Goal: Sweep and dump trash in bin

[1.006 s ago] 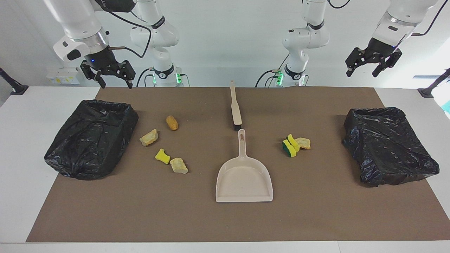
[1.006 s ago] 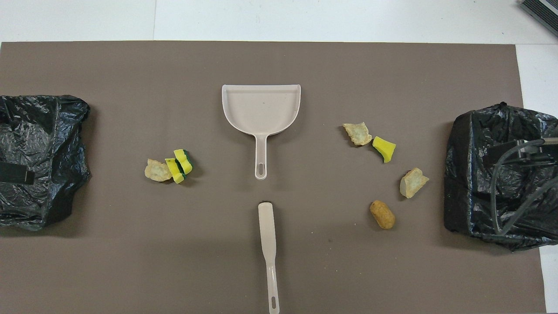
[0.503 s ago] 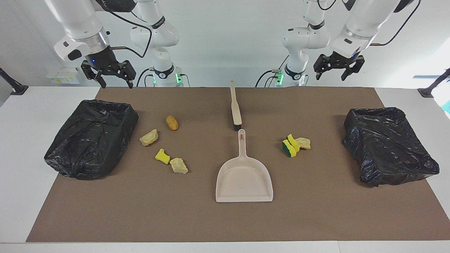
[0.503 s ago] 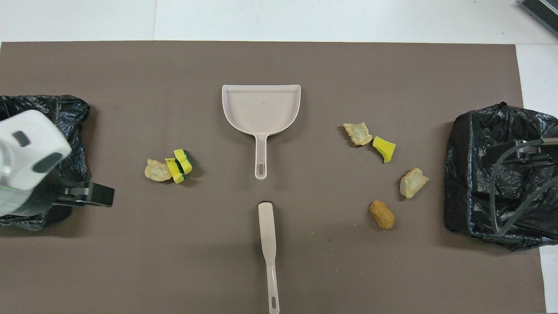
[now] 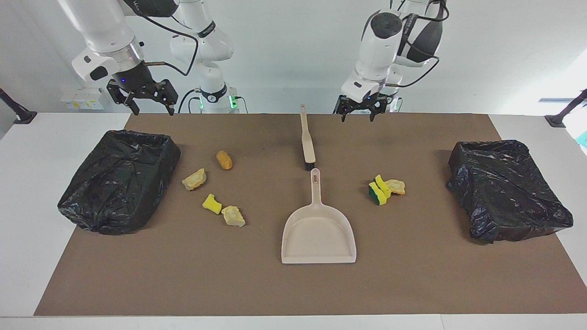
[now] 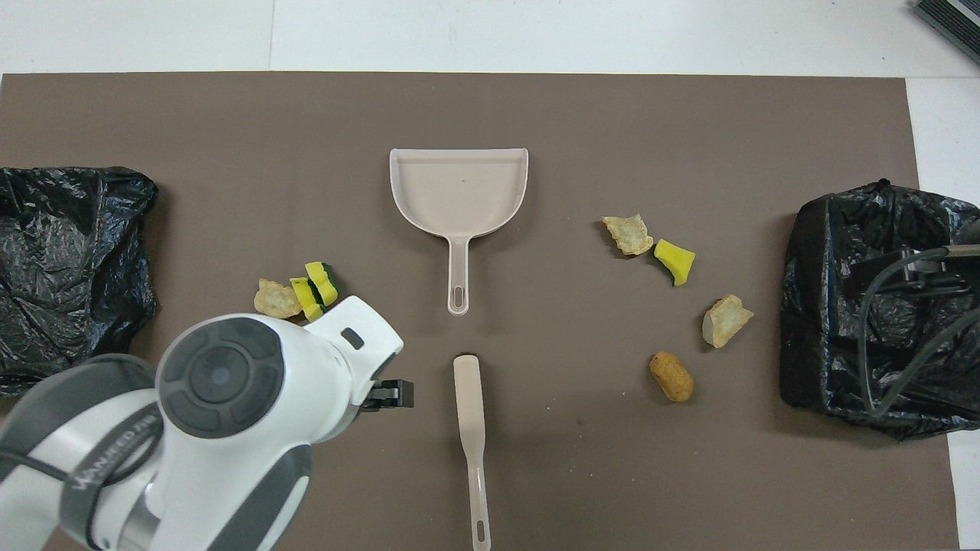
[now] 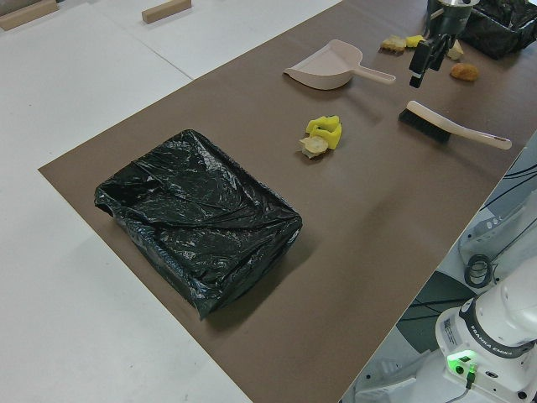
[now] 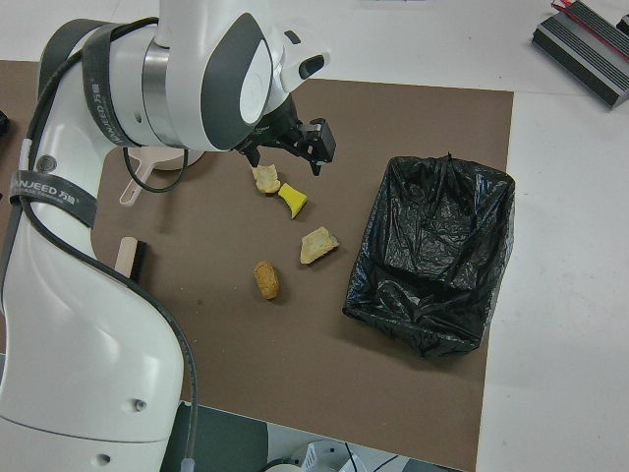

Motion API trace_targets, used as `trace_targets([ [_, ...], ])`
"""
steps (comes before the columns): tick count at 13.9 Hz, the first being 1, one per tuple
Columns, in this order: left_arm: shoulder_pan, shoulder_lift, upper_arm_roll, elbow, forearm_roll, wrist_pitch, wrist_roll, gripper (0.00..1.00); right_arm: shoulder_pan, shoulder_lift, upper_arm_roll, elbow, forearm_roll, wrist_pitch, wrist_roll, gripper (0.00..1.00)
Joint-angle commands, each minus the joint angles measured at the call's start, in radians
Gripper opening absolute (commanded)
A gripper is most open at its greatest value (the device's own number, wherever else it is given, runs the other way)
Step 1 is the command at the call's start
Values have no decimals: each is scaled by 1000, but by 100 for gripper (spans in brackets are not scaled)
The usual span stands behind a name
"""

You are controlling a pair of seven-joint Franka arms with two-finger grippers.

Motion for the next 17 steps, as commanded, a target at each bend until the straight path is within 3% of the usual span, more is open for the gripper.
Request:
trace_targets([
  [1,-74,-15,23,-71,-73,92,-55,100,5,40,11,29,-4,-16,-5,100],
  [4,-233,152,23,-95,-76,273,-236,100,6,91,60,35,-4,4,-2,100],
  [9,-365,134,20,-204,-81,327,-258,100,71,172,71,35,8,79,12,100],
  [17,-400,115,20,-260,-160,359,-238,100,138,303,71,63,8,160,72,100],
])
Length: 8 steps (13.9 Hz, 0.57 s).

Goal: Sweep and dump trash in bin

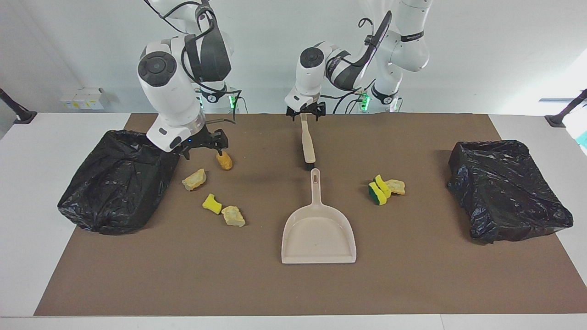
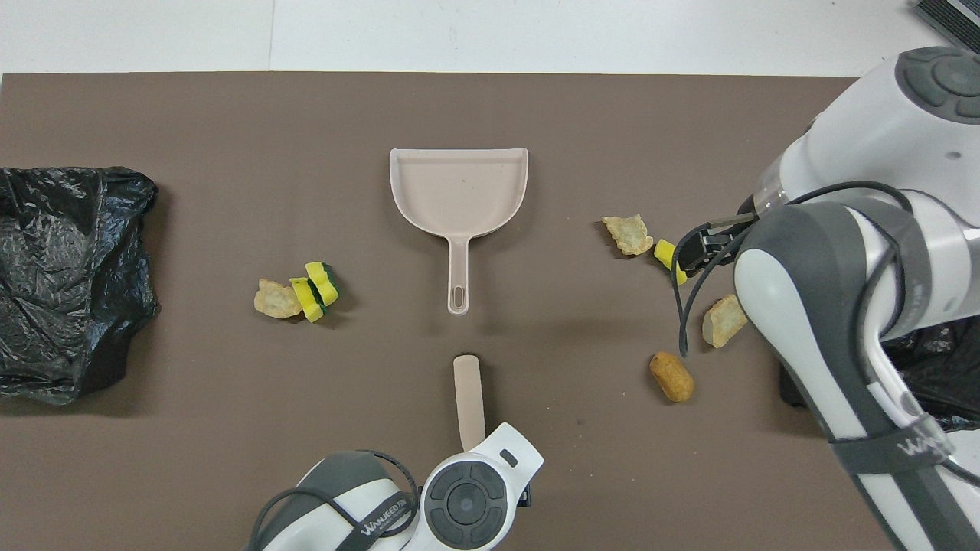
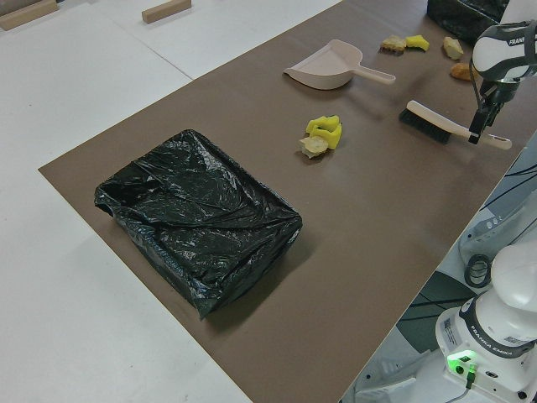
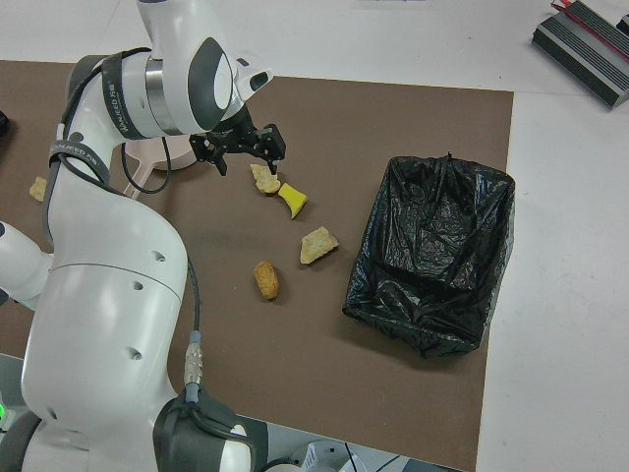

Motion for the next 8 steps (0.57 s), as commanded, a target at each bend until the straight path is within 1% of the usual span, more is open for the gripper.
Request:
trace_targets([
  [1,-33,-29,20,-59,-22,56,6,100,17,38,-1,35,9,39,47,100],
  [3,-54,2,20,-62,-22,76,-3,100,23,46,-1,36,9,44,61,100],
  [6,-55,8,22,-55,-20,65,0,100,25,46,-1,35,13,56,63,100],
  [7,-55,9,22,-49,-22,62,-9,79,26,46,-1,35,18,64,63,100],
  [8,-55,8,22,-49,-22,54,-8,41,26,46,0,35,18,64,66,100],
])
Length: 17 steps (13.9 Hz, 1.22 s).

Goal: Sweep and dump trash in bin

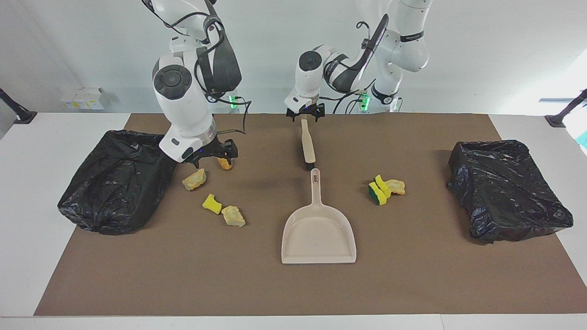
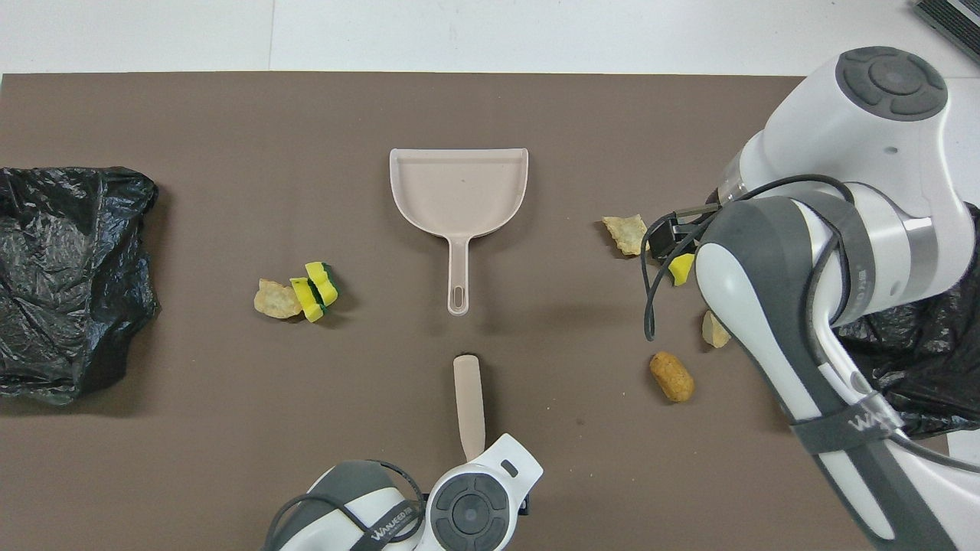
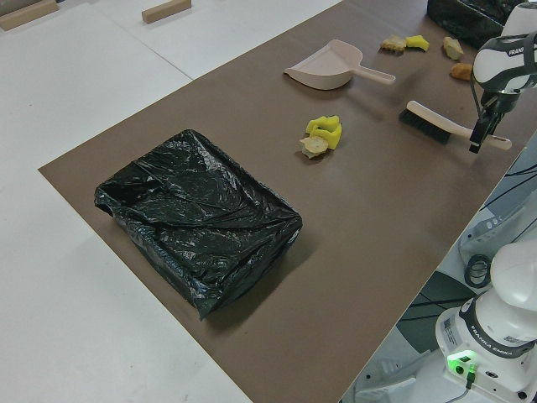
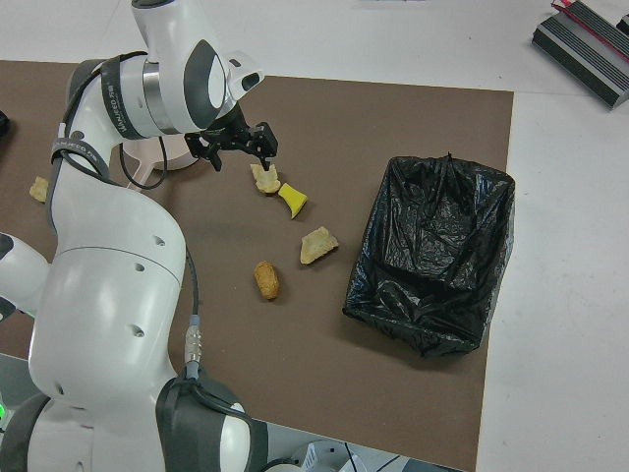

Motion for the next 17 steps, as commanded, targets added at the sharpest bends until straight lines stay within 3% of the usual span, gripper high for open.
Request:
trace_targets([
  [1,-26,-17,21,-8,-18,-15,-10,0,2,10,1,12,17,21,31,100],
  [8,-7,-38,30,40,-18,-118,14,0,2,10,1,11,18,39,40,100],
  [13,124,-196,33,69,-18,-441,133,0,45,42,5,12,18,82,156,100],
  [17,356,-356,41,83,17,-666,302,0,110,80,4,12,77,154,273,100],
])
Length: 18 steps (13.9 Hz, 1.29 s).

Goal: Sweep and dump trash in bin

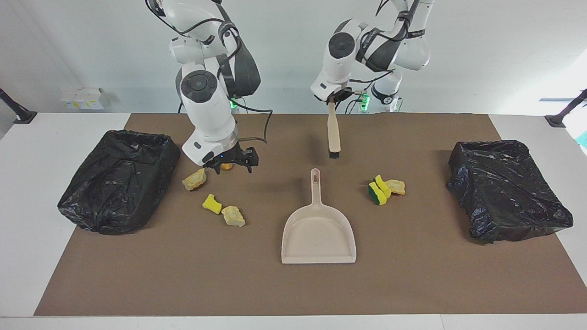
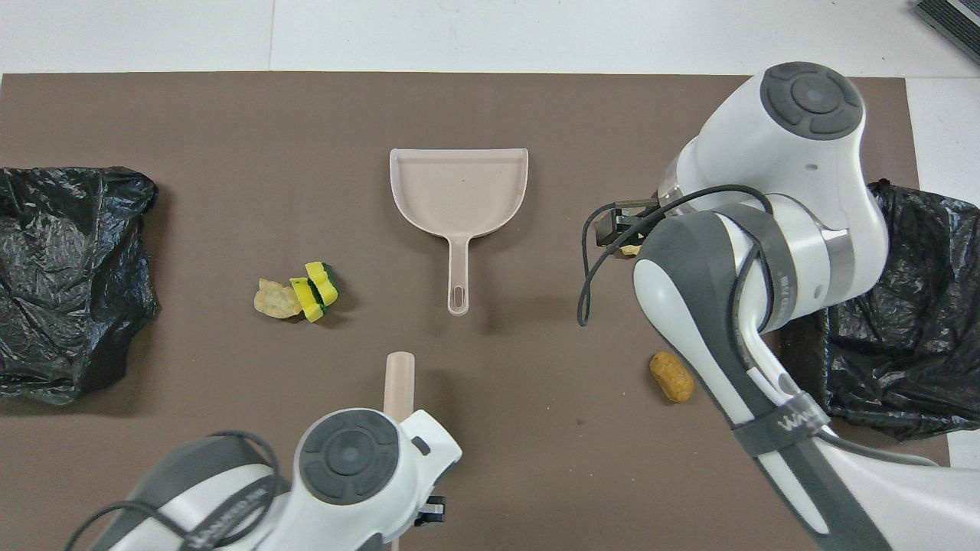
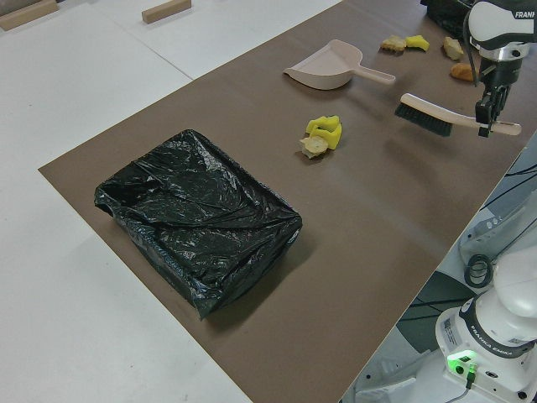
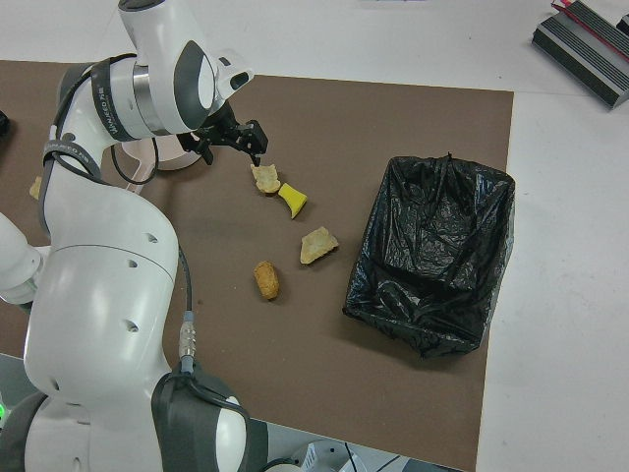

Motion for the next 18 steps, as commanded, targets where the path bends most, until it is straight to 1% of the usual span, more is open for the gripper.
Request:
trace_targets([
  [1,175,-93,-2,20,40,-130,140,0,49,34,0,12,28,66,98,100],
  [3,275,-81,-2,63,86,-139,188,0,111,68,0,12,13,115,179,100],
  [5,373,-45,-2,95,152,-128,275,0,172,106,-2,15,7,173,271,100],
  [7,481,1,-2,133,164,-84,338,0,235,155,-4,19,7,247,359,100],
  [8,521,22,-2,153,175,-76,354,0,261,187,-7,47,5,269,396,100],
  [9,530,31,-2,164,193,-58,392,0,281,220,-8,82,5,270,422,100],
  [10,552,36,2,161,204,-11,442,0,287,244,-10,108,2,275,428,100],
  [11,602,41,2,161,206,25,467,0,290,252,-7,112,-10,289,428,100],
  [13,625,53,4,163,210,57,525,0,303,254,-2,101,-21,333,428,100],
  [15,645,51,2,159,212,57,532,0,306,254,-2,101,-27,339,428,84],
  [18,648,54,2,153,215,66,541,0,319,267,-1,92,-64,358,428,84],
])
